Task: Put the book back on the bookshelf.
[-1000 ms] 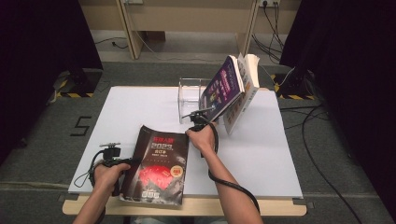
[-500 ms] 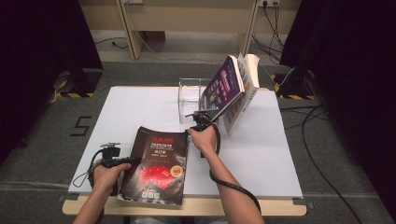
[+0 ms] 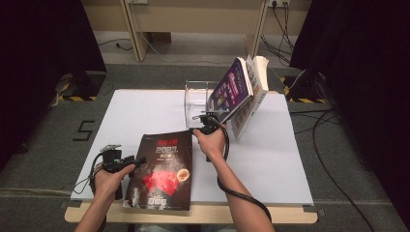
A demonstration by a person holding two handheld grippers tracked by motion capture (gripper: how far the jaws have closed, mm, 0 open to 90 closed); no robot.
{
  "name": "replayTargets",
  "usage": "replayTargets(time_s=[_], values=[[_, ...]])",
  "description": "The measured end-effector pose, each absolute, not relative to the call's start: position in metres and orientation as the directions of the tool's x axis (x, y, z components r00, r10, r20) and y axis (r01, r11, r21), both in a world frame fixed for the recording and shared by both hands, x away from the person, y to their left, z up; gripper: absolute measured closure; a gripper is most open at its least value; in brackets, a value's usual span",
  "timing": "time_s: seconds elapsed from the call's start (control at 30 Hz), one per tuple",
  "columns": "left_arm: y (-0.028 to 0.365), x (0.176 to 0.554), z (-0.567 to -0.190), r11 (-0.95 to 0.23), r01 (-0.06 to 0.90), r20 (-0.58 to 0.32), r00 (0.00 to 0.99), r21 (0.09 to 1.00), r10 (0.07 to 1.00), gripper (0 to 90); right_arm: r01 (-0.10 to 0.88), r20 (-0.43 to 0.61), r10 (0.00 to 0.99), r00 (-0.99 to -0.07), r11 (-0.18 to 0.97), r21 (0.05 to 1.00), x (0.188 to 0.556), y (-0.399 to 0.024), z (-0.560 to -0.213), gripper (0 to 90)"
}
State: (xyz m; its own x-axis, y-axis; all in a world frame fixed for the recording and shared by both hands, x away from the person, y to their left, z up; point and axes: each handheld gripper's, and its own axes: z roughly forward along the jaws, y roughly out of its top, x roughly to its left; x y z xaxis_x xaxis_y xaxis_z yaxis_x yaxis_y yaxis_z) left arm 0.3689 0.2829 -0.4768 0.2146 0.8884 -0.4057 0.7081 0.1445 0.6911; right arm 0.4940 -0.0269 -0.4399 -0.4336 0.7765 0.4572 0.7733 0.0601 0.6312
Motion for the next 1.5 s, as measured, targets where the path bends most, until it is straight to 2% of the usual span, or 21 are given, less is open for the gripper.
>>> replayTargets(time_s=[0.57, 1.07, 1.5], values=[[0.285, 0.368, -0.474, 0.179, 0.68, -0.421, 0.209, 0.711, 0.882, 37.5, 0.671, 0.428, 0.758, -0.492, 0.017, 0.741, 0.48, -0.039, -0.4, 88.1], [0.285, 0.368, -0.474, 0.186, 0.672, -0.422, 0.205, 0.717, 0.883, 37.8, 0.52, 0.336, 0.767, -0.546, -0.004, 0.854, 0.46, -0.058, -0.356, 88.2], [0.284, 0.368, -0.474, 0.187, 0.671, -0.424, 0.208, 0.717, 0.881, 38.0, 0.413, 0.3, 0.768, -0.566, -0.051, 0.909, 0.442, -0.072, -0.332, 88.2]])
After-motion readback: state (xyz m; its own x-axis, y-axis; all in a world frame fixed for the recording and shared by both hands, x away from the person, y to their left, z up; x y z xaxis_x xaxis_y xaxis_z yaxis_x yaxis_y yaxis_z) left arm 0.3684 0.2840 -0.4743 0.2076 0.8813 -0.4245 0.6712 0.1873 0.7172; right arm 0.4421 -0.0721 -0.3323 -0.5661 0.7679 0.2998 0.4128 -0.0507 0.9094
